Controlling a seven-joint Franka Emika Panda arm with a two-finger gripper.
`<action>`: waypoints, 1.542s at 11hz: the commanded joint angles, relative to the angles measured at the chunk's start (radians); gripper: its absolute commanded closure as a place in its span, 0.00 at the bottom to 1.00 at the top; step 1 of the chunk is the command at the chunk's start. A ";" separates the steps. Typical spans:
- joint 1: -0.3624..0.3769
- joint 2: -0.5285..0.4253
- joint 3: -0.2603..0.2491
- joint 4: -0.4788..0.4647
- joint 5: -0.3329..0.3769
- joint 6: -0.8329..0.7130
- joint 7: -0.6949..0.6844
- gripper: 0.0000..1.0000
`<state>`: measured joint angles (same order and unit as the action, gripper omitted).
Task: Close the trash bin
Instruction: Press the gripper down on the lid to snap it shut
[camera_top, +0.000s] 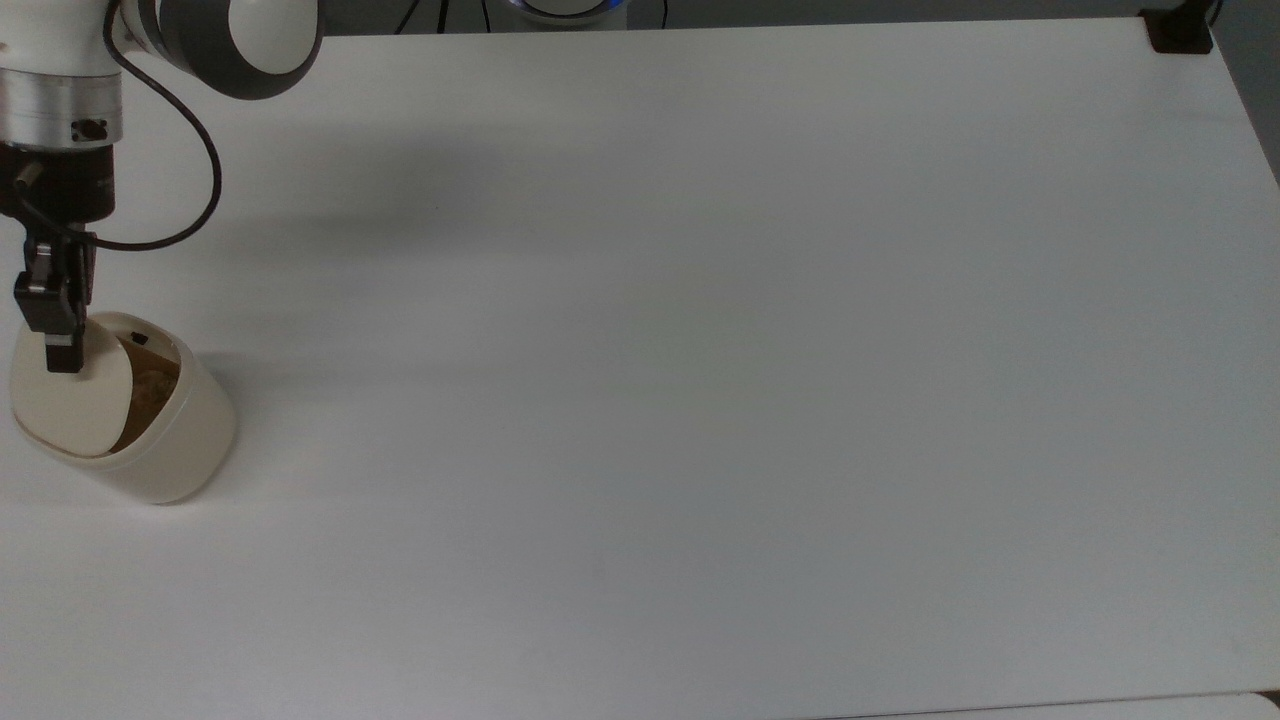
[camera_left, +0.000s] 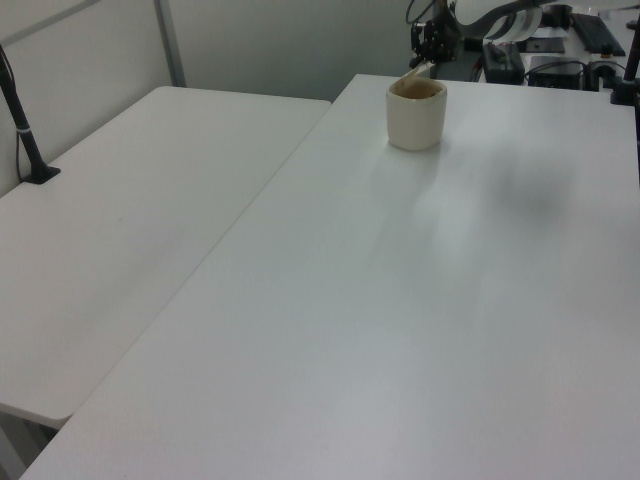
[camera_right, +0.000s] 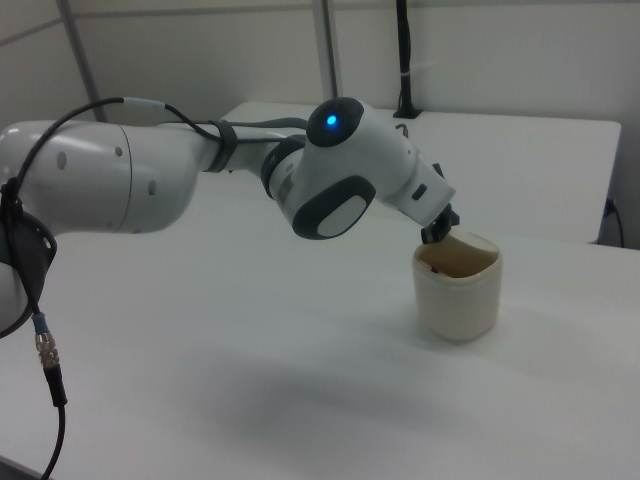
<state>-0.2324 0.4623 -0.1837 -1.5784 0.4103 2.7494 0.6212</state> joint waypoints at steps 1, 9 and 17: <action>0.002 -0.039 0.006 -0.055 -0.013 -0.031 -0.057 1.00; 0.001 -0.063 0.024 -0.118 -0.038 -0.039 -0.115 1.00; 0.002 -0.082 0.024 -0.190 -0.099 -0.039 -0.138 1.00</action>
<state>-0.2306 0.4228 -0.1622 -1.7050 0.3325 2.7451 0.5017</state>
